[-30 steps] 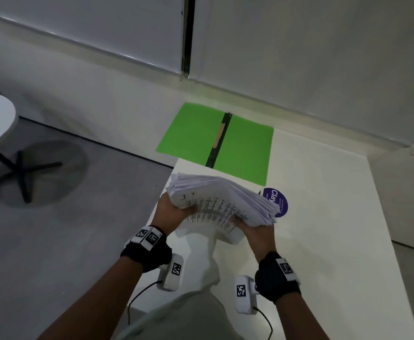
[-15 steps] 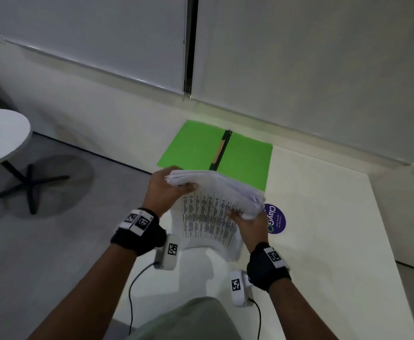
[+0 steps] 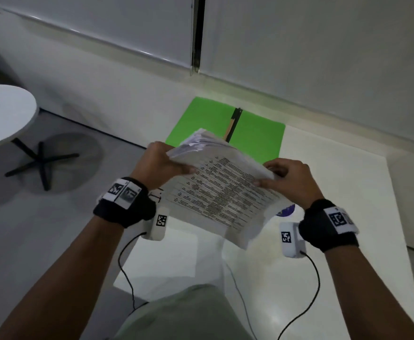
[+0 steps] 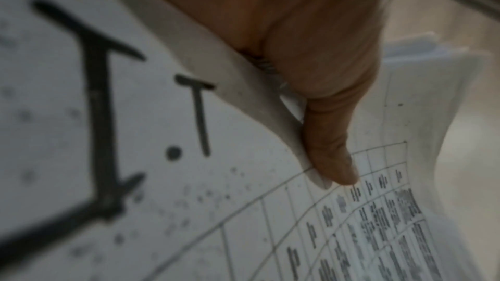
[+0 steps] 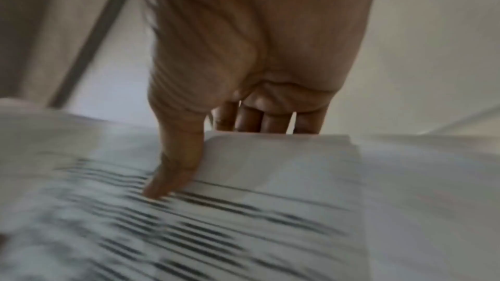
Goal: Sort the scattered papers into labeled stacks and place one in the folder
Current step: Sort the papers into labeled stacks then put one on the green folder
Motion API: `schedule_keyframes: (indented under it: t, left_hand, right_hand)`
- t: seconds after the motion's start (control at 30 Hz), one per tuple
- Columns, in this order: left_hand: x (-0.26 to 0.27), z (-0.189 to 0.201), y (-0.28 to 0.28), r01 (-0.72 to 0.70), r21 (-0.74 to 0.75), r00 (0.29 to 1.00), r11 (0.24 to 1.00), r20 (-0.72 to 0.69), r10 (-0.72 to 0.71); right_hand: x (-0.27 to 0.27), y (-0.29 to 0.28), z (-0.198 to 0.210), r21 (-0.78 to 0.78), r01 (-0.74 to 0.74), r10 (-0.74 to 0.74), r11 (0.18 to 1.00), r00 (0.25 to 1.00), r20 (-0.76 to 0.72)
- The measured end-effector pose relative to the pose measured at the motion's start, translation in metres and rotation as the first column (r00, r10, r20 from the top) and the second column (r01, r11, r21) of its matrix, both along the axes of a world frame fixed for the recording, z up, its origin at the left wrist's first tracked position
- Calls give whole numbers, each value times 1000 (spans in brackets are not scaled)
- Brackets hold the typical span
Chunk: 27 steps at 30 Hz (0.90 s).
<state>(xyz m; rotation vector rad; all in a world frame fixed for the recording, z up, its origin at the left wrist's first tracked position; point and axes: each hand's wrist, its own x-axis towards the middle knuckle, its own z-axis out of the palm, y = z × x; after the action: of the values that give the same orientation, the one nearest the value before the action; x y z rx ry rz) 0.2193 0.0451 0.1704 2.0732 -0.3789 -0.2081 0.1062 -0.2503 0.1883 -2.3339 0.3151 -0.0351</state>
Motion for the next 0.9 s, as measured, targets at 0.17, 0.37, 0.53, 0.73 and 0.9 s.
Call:
schedule_keyframes:
  t: [0.17, 0.37, 0.53, 0.73, 0.9]
  left_hand:
    - [-3, -13, 33, -124, -374, 987, 919, -146, 74]
    - [-16, -24, 7, -120, -492, 980, 863, -199, 22]
    - [-30, -40, -23, -247, -486, 958, 839, -253, 135]
    - [-60, -103, -27, -379, -330, 887, 865, -395, 238]
    - [-75, -153, -13, -410, -214, 817, 887, -519, 252]
  right_hand:
    - [-43, -31, -45, 545, 216, -227, 810, 973, -49]
    - [-52, -2, -42, 742, 71, -306, 667, 934, 186]
    - [-55, 15, -43, 662, 223, -502, 715, 824, 264]
    - [-83, 20, -116, 608, 379, -551, 698, 826, 117]
    - [-110, 16, -172, 343, 444, -391, 828, 895, -214]
